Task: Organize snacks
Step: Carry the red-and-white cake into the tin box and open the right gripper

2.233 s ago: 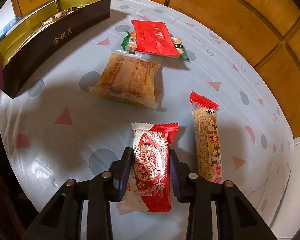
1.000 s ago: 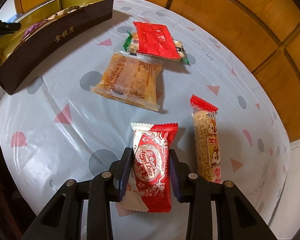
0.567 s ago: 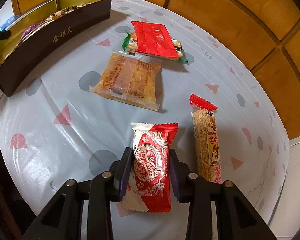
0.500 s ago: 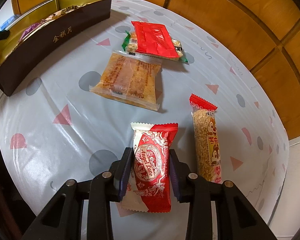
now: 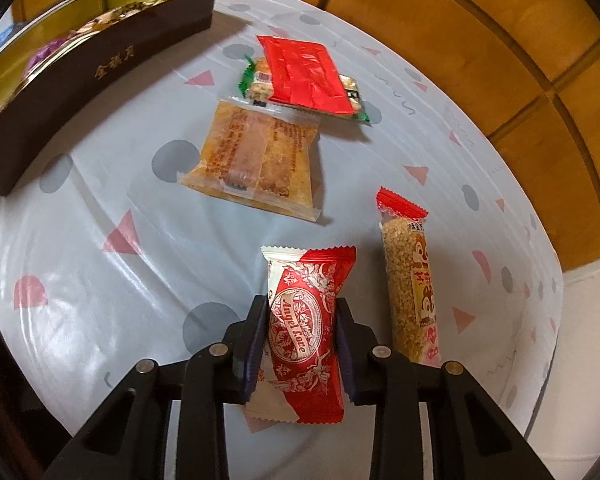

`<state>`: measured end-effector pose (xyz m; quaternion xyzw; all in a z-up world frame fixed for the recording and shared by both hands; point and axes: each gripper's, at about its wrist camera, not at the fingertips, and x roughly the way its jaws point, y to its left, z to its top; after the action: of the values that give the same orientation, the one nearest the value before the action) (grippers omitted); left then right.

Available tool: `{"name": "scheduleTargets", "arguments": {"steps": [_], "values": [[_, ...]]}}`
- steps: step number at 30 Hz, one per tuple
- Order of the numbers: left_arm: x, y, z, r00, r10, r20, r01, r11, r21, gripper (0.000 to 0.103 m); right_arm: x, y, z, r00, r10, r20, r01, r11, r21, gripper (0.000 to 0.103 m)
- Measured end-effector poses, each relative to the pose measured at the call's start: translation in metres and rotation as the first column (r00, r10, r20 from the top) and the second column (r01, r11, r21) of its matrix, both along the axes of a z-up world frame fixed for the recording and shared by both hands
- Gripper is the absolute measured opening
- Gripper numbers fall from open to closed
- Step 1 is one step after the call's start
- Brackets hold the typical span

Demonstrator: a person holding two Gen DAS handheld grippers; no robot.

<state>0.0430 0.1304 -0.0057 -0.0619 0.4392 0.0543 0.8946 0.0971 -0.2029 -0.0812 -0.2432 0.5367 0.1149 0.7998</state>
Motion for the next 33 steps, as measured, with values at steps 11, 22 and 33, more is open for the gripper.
{"name": "scheduleTargets", "arguments": {"steps": [11, 22, 33], "values": [[-0.006, 0.015, -0.003, 1.0, 0.029, 0.007, -0.029, 1.0, 0.004, 0.045, -0.005, 0.0, 0.015, 0.992, -0.125, 0.018, 0.121, 0.984, 0.132, 0.03], [-0.008, 0.033, -0.001, 0.995, 0.094, 0.026, -0.094, 0.996, -0.004, 0.045, -0.014, 0.066, 0.082, 0.993, -0.011, 0.121, -0.034, 0.931, 0.363, 0.03], [-0.01, 0.042, -0.001, 0.993, 0.113, 0.02, -0.113, 0.994, -0.007, 0.045, -0.006, 0.202, 0.112, 0.941, 0.266, 0.208, -0.334, 0.826, 0.453, 0.031]]}}
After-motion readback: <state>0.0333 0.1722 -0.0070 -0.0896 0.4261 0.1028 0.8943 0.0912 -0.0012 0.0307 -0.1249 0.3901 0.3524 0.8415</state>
